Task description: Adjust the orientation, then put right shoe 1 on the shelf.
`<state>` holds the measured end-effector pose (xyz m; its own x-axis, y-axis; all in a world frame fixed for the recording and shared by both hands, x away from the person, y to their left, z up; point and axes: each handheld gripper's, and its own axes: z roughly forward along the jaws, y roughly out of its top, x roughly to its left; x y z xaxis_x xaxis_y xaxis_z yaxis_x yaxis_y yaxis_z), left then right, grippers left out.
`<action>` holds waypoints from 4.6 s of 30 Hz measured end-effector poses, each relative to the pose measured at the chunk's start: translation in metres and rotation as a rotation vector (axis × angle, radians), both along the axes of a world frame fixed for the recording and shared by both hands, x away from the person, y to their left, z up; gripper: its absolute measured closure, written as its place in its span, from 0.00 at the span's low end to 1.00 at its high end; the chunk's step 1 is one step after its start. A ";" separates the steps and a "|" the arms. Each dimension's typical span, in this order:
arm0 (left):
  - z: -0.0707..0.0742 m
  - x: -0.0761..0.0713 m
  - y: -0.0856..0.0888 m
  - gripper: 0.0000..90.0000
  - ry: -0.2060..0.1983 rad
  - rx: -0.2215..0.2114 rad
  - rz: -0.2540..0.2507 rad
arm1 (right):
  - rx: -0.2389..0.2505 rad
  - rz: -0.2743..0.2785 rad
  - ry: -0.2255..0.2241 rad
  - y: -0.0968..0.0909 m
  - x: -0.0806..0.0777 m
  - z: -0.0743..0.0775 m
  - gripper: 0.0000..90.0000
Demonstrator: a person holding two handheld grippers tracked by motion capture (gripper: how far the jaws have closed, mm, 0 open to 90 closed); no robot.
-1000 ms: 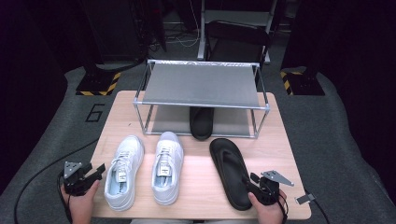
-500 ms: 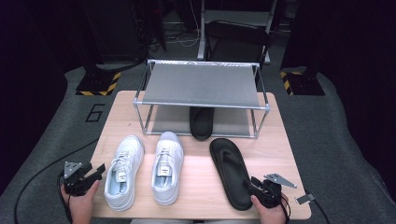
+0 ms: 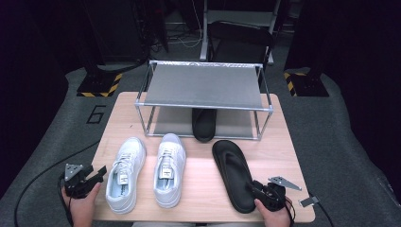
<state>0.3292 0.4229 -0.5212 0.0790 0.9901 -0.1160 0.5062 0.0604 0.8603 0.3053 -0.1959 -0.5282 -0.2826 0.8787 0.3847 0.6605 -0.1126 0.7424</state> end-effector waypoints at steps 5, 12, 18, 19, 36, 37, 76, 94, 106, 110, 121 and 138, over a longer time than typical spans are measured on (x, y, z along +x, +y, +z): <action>0.001 -0.001 0.000 0.46 0.011 0.003 -0.004 | 0.053 0.009 0.001 -0.006 0.002 -0.005 0.65; 0.000 -0.001 0.001 0.46 0.012 -0.001 0.000 | 0.006 0.009 0.013 -0.002 0.001 0.002 0.64; 0.000 0.000 -0.001 0.46 0.001 0.000 0.006 | 0.081 0.020 0.052 -0.008 0.004 -0.002 0.63; 0.000 0.000 -0.001 0.46 0.001 0.001 0.005 | 0.065 0.025 0.033 -0.008 0.005 -0.002 0.62; -0.001 0.001 -0.001 0.46 -0.001 0.003 0.005 | 0.150 -0.007 0.054 -0.009 0.012 -0.005 0.69; -0.001 0.001 -0.001 0.46 -0.002 0.001 0.004 | 0.145 -0.008 0.043 -0.009 0.012 -0.005 0.69; 0.001 0.000 0.000 0.46 0.016 -0.003 0.000 | 0.177 -0.137 -0.014 -0.008 -0.006 0.004 0.74; 0.001 0.000 0.000 0.46 0.013 -0.004 0.000 | 0.182 -0.207 -0.052 -0.009 0.014 0.016 0.74; 0.001 0.000 0.000 0.46 0.016 -0.006 -0.003 | 0.131 -0.247 -0.072 -0.002 0.046 0.024 0.74; 0.001 0.001 0.001 0.46 0.011 -0.003 -0.005 | 0.108 -0.256 -0.073 0.002 0.056 0.024 0.74; 0.000 0.001 0.001 0.46 0.011 -0.003 -0.008 | 0.096 -0.293 -0.079 0.012 0.085 0.026 0.74; 0.000 0.002 0.004 0.46 0.022 -0.003 -0.009 | 0.026 -0.321 -0.091 0.030 0.129 0.032 0.74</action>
